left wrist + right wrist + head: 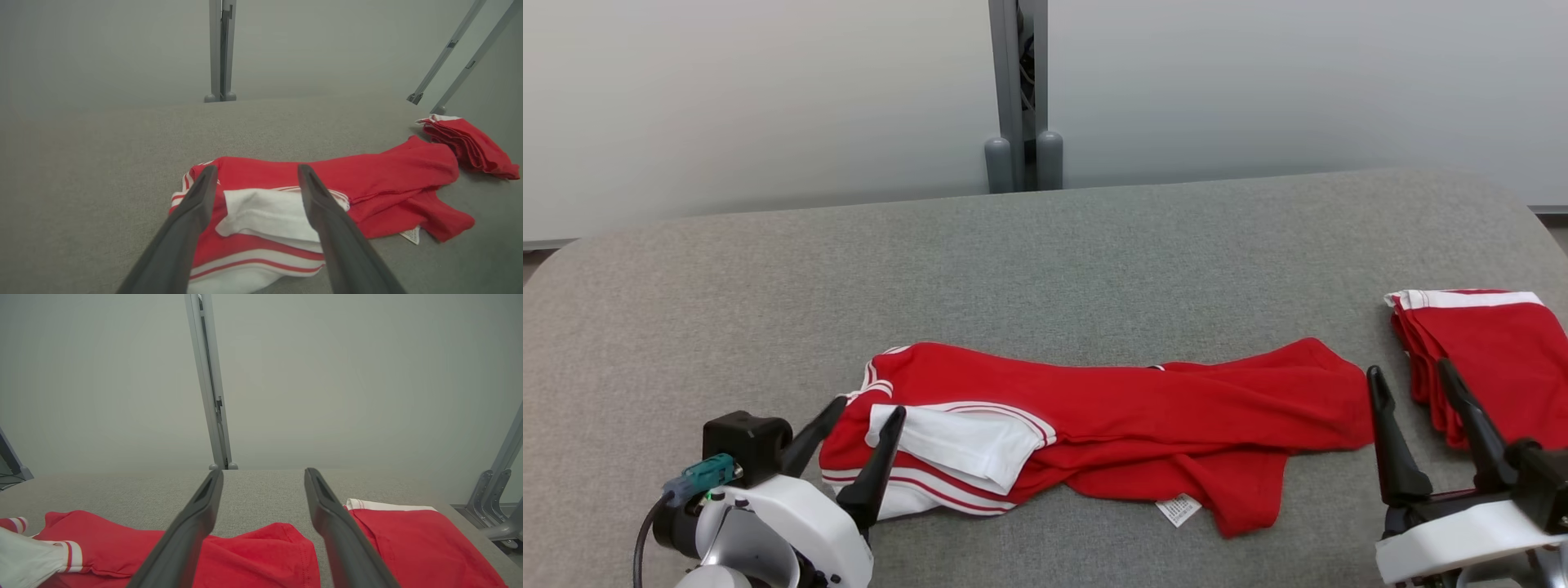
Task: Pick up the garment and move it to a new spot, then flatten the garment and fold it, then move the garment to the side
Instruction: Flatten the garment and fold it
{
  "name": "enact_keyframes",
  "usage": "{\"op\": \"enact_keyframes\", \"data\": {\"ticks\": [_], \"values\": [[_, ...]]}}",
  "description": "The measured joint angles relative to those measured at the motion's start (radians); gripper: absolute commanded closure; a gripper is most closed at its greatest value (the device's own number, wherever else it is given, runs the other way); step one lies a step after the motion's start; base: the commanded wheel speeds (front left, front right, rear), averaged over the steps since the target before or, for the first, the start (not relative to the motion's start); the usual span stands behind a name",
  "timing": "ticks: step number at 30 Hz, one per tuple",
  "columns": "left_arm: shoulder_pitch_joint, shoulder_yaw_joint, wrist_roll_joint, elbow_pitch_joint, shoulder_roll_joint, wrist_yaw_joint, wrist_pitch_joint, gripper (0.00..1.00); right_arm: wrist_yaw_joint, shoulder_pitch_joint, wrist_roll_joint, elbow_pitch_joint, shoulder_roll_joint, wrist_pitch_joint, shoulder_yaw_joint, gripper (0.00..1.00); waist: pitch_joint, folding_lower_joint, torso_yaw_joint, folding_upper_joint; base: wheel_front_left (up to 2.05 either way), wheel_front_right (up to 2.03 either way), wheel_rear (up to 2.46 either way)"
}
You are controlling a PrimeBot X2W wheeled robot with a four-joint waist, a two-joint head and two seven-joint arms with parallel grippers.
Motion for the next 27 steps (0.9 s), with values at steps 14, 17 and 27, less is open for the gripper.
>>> {"op": "enact_keyframes", "data": {"ticks": [14, 17, 27], "values": [[-0.036, -0.020, -0.084, 0.158, 0.011, -0.057, 0.123, 0.00, 0.000, -0.019, 0.016, 0.035, 0.001, -0.019, 0.018, 0.00, 0.055, 0.0000, -0.041, 0.0000, 0.00, 0.00, 0.00], [-0.042, -0.022, -0.084, 0.160, 0.012, -0.064, 0.111, 1.00, 0.000, -0.020, 0.019, 0.037, 0.001, -0.020, 0.017, 0.00, 0.061, 0.0000, -0.043, 0.0000, 0.00, 0.00, 0.00], [-0.055, -0.031, -0.058, 0.109, 0.032, -0.055, 0.105, 1.00, 0.000, -0.064, 0.019, 0.104, -0.008, -0.017, -0.033, 0.00, 0.075, 0.0000, -0.029, 0.0000, 0.00, 0.00, 0.00]]}}
